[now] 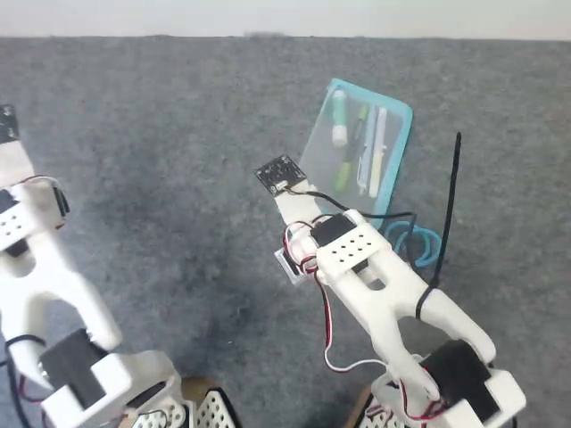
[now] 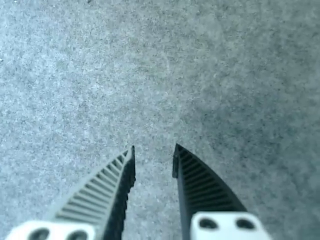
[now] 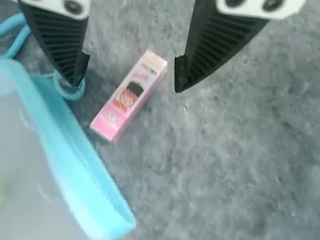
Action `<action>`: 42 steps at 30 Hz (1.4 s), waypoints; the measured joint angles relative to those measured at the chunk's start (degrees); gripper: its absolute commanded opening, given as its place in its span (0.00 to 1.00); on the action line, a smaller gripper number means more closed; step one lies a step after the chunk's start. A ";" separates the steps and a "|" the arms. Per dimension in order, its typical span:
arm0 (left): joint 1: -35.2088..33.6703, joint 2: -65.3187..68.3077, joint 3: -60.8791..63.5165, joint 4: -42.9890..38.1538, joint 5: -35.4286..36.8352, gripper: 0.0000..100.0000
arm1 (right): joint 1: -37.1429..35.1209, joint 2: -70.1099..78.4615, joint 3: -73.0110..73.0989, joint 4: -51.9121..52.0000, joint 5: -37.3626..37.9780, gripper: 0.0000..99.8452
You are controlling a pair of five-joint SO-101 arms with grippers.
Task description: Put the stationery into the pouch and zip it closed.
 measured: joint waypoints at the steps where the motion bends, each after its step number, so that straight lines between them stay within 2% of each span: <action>1: 0.00 0.00 0.00 0.00 0.00 0.12 | -0.53 0.00 0.00 -0.44 -0.70 0.28; 6: 0.00 0.00 0.00 0.00 0.00 0.12 | -3.87 3.34 0.00 -2.46 -4.48 0.28; 21: -0.53 0.00 0.00 -1.67 0.00 0.12 | -4.04 4.66 1.85 -2.64 -4.84 0.28; 29: -0.53 0.00 0.00 -1.67 0.00 0.12 | -3.96 4.66 1.93 -2.64 -4.92 0.12; 35: -0.53 0.00 0.00 -1.67 0.00 0.12 | -3.96 8.88 1.93 -3.34 -4.92 0.10; 38: -0.53 0.00 0.00 -1.67 0.00 0.12 | -3.69 9.85 1.49 -3.69 -4.92 0.01; 42: -0.53 0.00 0.00 -1.67 -0.09 0.12 | -0.62 10.11 -0.26 -2.11 -5.10 0.03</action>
